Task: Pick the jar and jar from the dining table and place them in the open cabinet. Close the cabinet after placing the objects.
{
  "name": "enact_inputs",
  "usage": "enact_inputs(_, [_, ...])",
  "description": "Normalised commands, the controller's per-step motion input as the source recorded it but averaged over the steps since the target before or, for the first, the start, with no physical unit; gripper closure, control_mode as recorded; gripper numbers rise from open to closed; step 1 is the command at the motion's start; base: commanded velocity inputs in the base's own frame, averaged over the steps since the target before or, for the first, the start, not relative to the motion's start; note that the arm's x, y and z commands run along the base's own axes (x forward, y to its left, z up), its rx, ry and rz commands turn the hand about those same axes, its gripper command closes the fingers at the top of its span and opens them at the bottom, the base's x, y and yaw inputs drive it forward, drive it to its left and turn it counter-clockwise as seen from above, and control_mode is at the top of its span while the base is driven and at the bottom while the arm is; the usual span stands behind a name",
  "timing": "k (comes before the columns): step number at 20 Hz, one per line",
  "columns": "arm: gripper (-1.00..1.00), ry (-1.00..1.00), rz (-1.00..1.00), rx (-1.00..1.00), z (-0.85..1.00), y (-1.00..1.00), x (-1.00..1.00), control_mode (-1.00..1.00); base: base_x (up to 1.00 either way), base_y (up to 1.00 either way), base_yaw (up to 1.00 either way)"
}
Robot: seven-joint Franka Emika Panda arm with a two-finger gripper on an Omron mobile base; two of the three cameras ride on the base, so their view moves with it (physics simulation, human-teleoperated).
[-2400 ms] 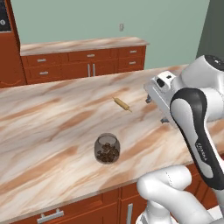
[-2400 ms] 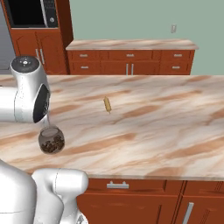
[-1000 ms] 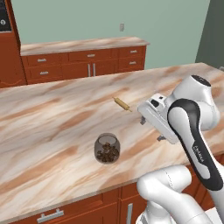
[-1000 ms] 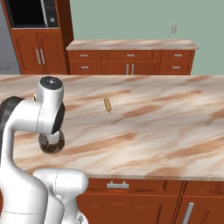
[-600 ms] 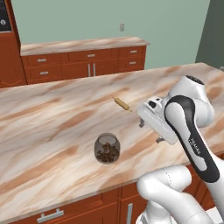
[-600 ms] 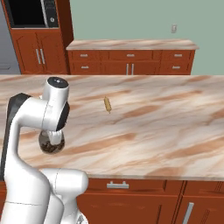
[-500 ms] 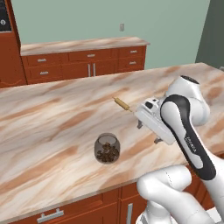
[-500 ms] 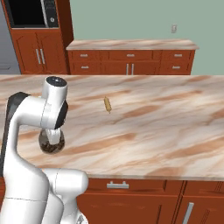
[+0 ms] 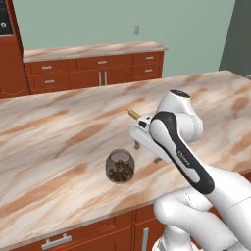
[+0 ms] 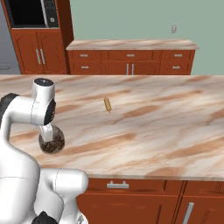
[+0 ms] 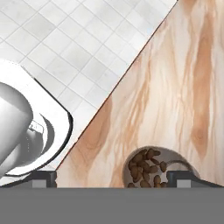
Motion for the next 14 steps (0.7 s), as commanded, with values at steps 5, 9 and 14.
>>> enact_inputs(5, [-1.0, 0.0, 0.03, -0.03, -0.32, -0.02, 0.53, -1.0, 0.0, 0.0, 0.0])
enact_inputs(9, [-1.0, 0.02, 0.0, -0.01, -0.14, 0.0, 0.27, -1.0, 0.0, 0.0, 0.0])
enact_inputs(14, [-1.0, 0.0, 0.0, 0.0, -0.09, 0.0, 0.03, -1.0, 0.0, 0.0, 0.0])
